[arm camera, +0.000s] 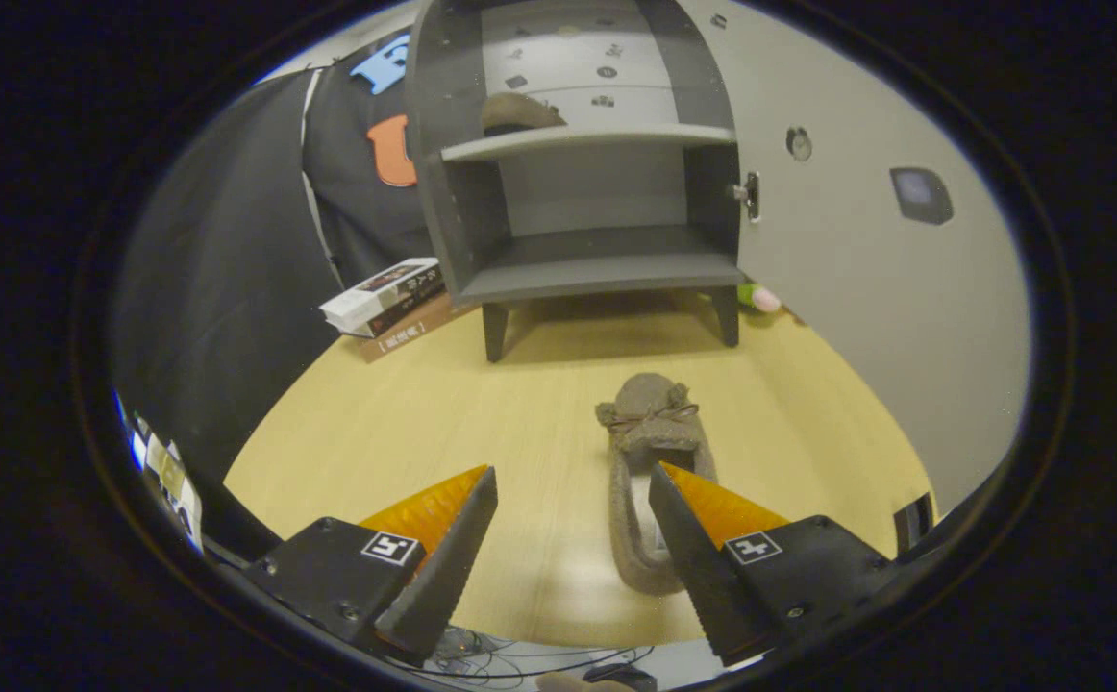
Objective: Open the shoe cabinet door, grab the shoes and put them into the shoe cabinet, then close the shoe cabinet door.
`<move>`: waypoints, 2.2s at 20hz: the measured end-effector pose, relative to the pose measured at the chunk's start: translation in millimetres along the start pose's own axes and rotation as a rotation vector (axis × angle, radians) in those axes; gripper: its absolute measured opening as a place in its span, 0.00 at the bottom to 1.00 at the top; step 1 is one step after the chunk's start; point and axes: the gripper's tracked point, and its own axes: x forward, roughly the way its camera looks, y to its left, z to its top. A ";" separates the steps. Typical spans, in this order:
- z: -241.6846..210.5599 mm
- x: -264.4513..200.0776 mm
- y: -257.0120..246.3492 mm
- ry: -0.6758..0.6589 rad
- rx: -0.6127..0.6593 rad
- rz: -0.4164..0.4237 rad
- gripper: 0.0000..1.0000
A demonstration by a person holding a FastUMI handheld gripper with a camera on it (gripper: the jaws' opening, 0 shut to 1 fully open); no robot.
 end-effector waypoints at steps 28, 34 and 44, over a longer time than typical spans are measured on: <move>30.5 17.9 -26.9 0.091 0.098 0.084 0.08; 73.7 -78.3 -14.7 -0.025 0.035 0.119 0.08; 264.0 -154.9 22.5 -0.336 -0.037 0.111 0.08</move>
